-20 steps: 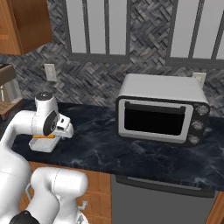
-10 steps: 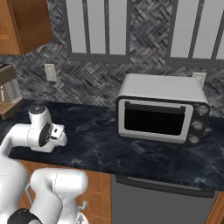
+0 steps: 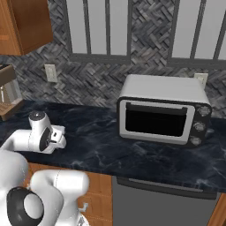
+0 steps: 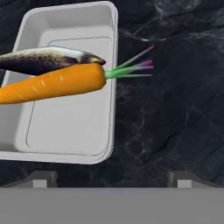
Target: Place the tupperware on the second highest shelf of the fridge. Make space for the tupperware among the existing items by rearranging them on the shelves if needed. Close the fridge door when finished.
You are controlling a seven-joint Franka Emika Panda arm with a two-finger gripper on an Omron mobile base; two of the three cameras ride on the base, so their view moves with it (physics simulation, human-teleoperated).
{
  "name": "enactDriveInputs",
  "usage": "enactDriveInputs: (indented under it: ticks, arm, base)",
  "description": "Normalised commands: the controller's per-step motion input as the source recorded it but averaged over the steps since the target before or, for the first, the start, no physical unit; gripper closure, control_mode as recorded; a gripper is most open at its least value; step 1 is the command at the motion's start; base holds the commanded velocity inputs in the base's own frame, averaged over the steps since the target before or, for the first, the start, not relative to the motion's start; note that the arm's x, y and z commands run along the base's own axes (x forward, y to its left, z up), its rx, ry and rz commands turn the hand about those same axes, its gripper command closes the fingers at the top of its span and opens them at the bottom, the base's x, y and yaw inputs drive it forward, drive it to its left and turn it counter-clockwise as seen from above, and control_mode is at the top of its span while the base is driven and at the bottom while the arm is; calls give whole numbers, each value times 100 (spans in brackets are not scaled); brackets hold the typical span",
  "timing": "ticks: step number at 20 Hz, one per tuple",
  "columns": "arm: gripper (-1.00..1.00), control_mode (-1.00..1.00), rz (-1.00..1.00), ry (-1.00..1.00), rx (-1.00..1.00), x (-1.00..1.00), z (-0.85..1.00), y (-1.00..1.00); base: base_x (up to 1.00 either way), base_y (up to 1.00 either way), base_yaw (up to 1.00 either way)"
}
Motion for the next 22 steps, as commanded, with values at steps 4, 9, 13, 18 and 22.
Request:
enactDriveInputs:
  ticks: [4,9,13,18,22]
  arm:
    - [-100,-100,0,0,0,36,-6,14]
    - [-100,-100,0,0,0,24,-22,0]
    - [-100,-100,0,0,0,20,-26,0]
    - [-100,-100,0,0,0,16,-27,0]
    - [100,-100,0,0,0,15,-27,4]
  base:
    - [0,0,0]
    - [0,0,0]
    - [0,0,0]
    - [0,0,0]
    - [0,0,0]
